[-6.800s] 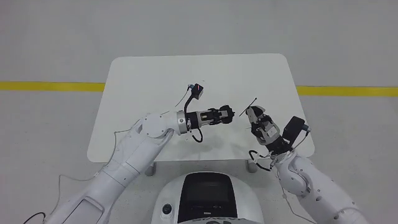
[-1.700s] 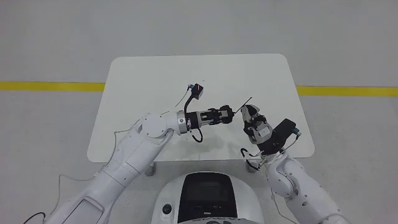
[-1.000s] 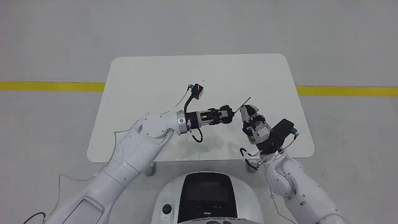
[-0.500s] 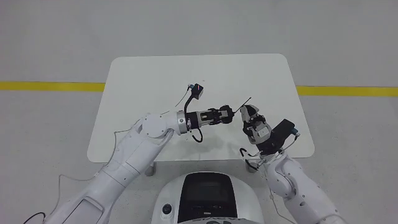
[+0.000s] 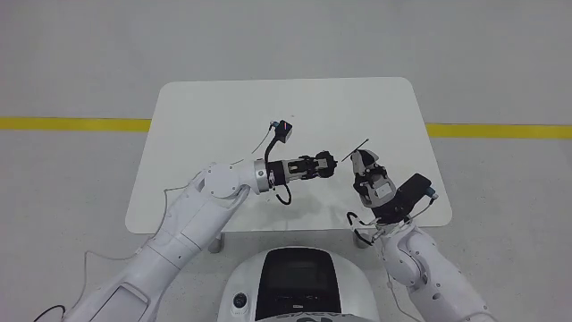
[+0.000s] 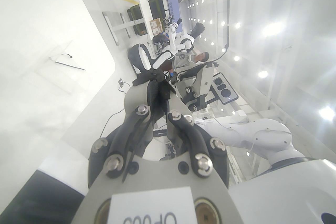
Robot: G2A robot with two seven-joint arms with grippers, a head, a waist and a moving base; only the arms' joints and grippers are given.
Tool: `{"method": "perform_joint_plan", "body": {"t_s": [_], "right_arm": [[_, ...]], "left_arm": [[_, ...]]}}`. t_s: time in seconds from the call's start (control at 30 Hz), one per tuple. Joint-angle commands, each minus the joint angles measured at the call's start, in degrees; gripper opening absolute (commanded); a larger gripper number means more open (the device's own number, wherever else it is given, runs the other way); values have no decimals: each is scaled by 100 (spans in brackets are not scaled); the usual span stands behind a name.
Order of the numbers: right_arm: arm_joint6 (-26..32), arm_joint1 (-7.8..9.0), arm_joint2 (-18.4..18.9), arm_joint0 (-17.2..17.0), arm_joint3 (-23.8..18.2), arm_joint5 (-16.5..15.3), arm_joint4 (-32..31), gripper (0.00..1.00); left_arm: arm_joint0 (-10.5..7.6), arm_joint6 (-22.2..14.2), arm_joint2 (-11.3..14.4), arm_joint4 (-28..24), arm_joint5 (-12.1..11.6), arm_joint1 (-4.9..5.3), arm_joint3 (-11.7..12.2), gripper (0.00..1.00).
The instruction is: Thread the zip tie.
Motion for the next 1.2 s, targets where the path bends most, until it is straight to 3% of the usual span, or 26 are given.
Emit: {"method": "perform_joint_plan", "body": {"t_s": [0.0,0.27,0.53,1.17], "right_arm": [[3,1,-1,0,0,-2,-5,0],[47,-6,-8,6,-14,19,39,0],[-257,-105,-145,-84,21,402,238,0],[-158,-299,-347,29,61,722,639,0]], "left_arm": [[0,0,0,0,0,0,0,0],[0,0,0,0,0,0,0,0],[0,0,0,0,0,0,0,0],[0,0,0,0,0,0,0,0]]}}
